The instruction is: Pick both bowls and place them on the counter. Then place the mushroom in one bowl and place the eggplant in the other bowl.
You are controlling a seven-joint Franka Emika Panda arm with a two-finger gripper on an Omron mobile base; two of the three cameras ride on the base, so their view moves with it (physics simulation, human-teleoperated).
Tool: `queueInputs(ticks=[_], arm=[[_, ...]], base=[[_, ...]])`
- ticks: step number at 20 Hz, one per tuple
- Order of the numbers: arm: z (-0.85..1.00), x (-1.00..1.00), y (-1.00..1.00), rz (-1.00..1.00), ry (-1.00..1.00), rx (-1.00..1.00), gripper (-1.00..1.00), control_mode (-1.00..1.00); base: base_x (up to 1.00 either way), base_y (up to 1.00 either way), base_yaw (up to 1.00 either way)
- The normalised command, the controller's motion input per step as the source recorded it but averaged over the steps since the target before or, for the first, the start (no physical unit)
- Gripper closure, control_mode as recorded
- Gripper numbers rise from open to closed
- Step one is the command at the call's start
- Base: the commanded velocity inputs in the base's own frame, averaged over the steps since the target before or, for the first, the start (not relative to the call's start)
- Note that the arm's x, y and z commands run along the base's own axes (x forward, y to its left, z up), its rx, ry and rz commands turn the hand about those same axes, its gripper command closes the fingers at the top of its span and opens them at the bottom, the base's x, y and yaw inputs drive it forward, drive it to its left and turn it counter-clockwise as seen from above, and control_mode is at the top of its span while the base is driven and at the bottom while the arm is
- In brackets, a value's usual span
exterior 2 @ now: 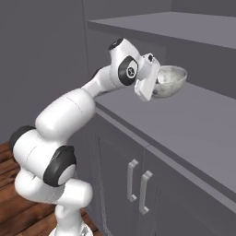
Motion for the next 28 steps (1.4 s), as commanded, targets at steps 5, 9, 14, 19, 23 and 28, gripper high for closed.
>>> queueInputs(ticks=[5, 9, 14, 19, 23, 28], arm=[[-0.31, -0.74, 0.0, 0.0, -0.1, 0.0, 1.0, -1.0], [-0.15, -1.0, 0.01, 0.0, -0.23, 0.0, 1.0, -1.0], [0.24, -1.0, 0.1, -0.04, -0.05, 0.02, 1.0, -1.0], [0.21, -0.96, 0.35, -0.08, 0.0, 0.0, 1.0, -1.0], [0.46, -0.81, 0.5, -0.11, 0.04, 0.0, 1.0, -1.0], [0.12, -0.91, 0.52, -0.06, 0.03, 0.0, 1.0, -1.0]], base=[[0.0, 0.0, 0.0], [0.0, 0.0, 0.0], [0.0, 0.0, 0.0], [0.0, 0.0, 0.0], [0.0, 0.0, 0.0], [0.0, 0.0, 0.0]])
